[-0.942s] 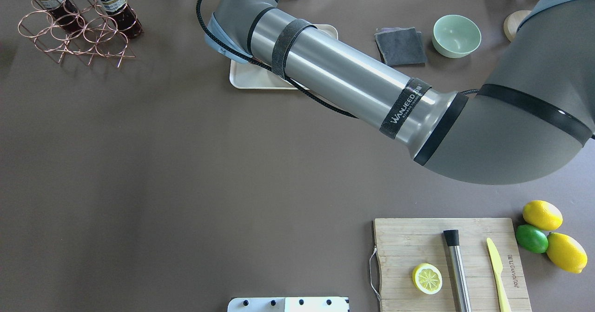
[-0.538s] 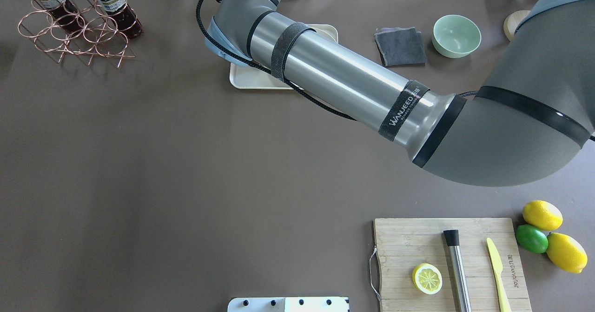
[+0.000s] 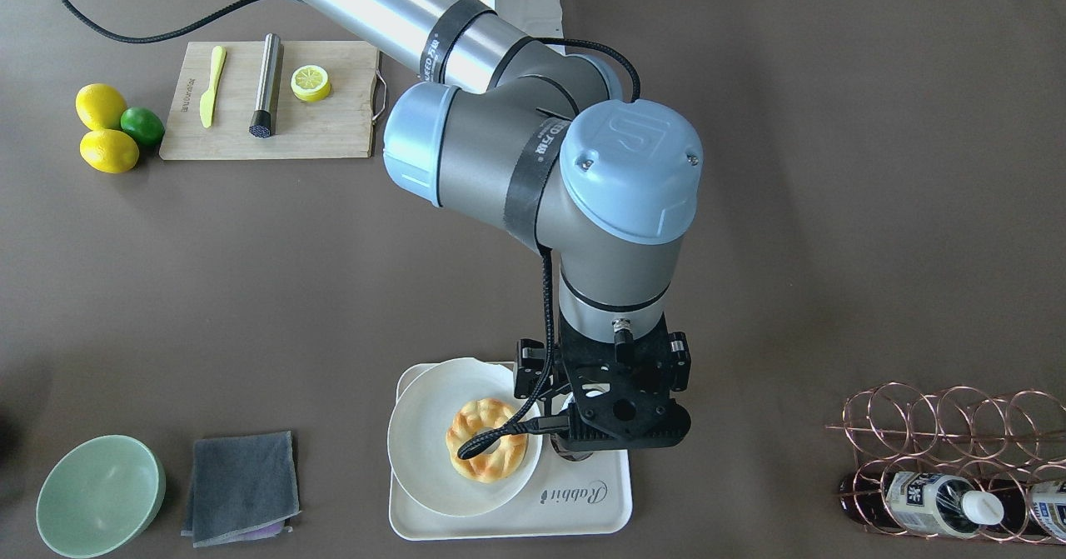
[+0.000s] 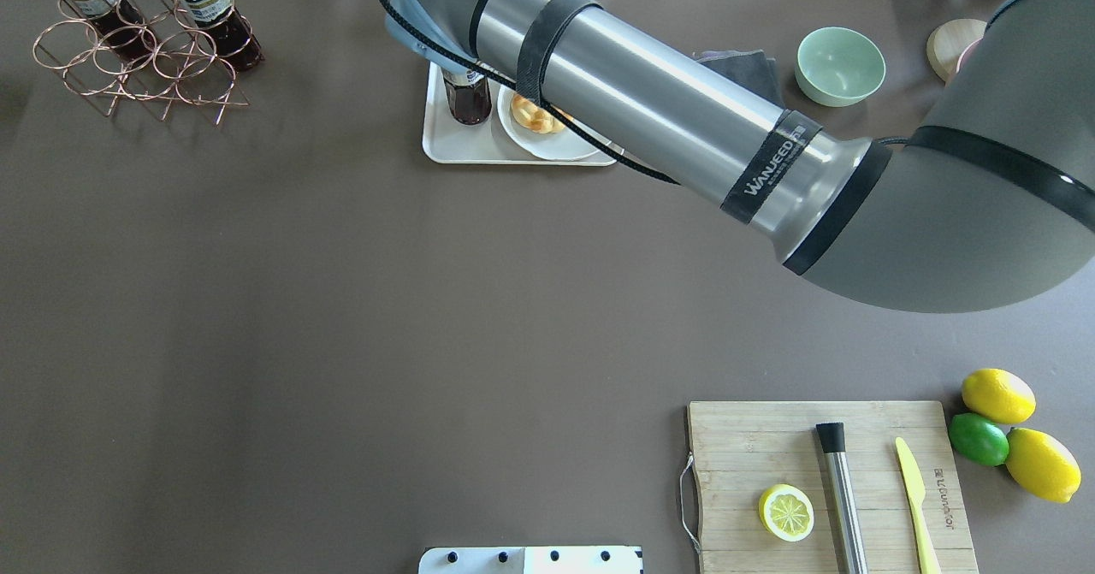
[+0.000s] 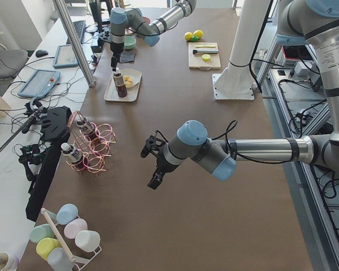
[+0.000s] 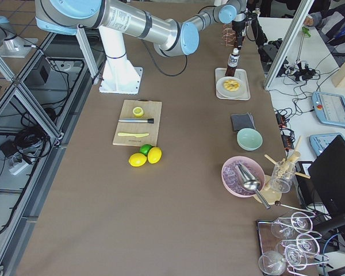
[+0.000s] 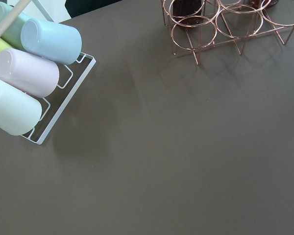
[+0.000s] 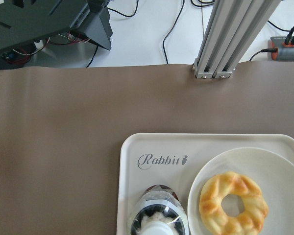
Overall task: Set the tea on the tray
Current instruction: 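Open the right gripper and withdraw it away from the tray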
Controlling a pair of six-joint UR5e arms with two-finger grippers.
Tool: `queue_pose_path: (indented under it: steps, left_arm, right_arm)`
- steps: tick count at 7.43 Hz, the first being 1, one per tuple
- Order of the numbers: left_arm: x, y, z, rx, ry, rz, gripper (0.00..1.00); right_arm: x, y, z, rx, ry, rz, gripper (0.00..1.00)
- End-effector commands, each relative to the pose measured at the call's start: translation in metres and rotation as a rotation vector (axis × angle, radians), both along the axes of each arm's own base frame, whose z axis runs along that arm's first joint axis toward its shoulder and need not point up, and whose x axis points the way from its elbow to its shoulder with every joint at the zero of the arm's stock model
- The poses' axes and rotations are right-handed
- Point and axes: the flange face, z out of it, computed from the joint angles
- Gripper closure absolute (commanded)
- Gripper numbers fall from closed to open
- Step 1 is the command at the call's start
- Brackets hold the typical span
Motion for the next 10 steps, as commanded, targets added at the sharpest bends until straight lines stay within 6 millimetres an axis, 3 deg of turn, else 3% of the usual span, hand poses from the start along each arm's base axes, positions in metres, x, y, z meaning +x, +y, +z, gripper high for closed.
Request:
queue_pose_path:
  steps: [1, 3, 5, 6, 8, 9, 10]
  left_arm:
    - [-0.003, -0.027, -0.006, -0.106, 0.039, 0.010, 0.02]
    - [-0.013, -0.037, -0.002, -0.124, 0.038, -0.014, 0.03]
    - [-0.029, -0.056, 0.011, -0.133, 0.008, 0.007, 0.03]
    - [-0.041, -0.067, 0.005, -0.146, 0.003, -0.004, 0.03]
    - [-0.059, -0.086, -0.002, -0.176, -0.012, 0.007, 0.03]
    - [-0.070, -0.095, -0.009, -0.206, -0.011, -0.005, 0.03]
    - [-0.076, -0.092, -0.005, -0.197, -0.021, 0.010, 0.02]
  right_arm:
    - [0.092, -0.022, 0.007, 0.069, 0.043, -0.085, 0.00]
    - [0.168, -0.038, 0.085, 0.094, 0.038, -0.149, 0.00]
    - [0.262, -0.055, 0.189, 0.113, 0.027, -0.217, 0.00]
    - [0.301, -0.050, 0.237, 0.123, 0.038, -0.227, 0.00]
    - [0.374, -0.012, 0.350, 0.115, 0.046, -0.257, 0.00]
    - [0.415, 0.020, 0.404, 0.097, 0.047, -0.251, 0.00]
    - [0.452, 0.061, 0.464, 0.095, 0.067, -0.276, 0.00]
